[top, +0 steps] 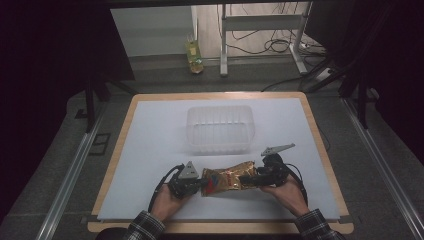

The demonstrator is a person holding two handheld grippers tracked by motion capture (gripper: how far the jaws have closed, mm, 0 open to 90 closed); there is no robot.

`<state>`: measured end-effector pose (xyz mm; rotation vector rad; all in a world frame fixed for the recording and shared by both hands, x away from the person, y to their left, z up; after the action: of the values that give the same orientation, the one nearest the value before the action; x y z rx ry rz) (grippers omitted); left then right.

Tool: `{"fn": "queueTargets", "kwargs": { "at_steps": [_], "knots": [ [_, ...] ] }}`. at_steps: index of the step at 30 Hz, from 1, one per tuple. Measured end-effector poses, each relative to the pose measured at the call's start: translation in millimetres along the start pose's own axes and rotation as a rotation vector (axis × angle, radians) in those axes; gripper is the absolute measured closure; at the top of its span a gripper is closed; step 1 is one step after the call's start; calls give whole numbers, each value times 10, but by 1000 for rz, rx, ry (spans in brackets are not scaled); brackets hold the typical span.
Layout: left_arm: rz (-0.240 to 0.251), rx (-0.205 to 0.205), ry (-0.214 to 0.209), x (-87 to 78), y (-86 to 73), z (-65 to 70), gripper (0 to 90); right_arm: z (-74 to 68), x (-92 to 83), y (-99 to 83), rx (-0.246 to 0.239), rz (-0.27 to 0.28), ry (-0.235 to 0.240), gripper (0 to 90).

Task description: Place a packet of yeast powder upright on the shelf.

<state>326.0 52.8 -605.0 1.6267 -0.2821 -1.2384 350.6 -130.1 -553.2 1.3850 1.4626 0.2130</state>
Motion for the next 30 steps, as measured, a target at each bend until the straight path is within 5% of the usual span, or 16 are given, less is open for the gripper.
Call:
{"fn": "queueTargets", "kwargs": {
  "at_steps": [12, 20, 30],
  "knots": [
    [29, -20, 4, -49, 38, -13, 889, -65, -64, 83, 109, 19, 46, 748],
    [55, -28, 42, -143, 63, -45, 799, -112, -127, 152, 88, 28, 38, 773],
    [73, -14, 70, -304, 42, -27, 585, -175, -267, 236, 30, 27, 49, 780]
  ]
}}
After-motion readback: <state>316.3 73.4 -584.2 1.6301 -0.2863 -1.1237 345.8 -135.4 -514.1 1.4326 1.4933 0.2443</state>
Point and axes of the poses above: each handheld gripper's, and its own axes: x roughly forward along the jaws, y roughly out of its top, z roughly to its right, the point moved 9 cm from there along x, roughly forward along the jaws, and after that the axes turned 6 degrees about z, right-handed, at the moved point
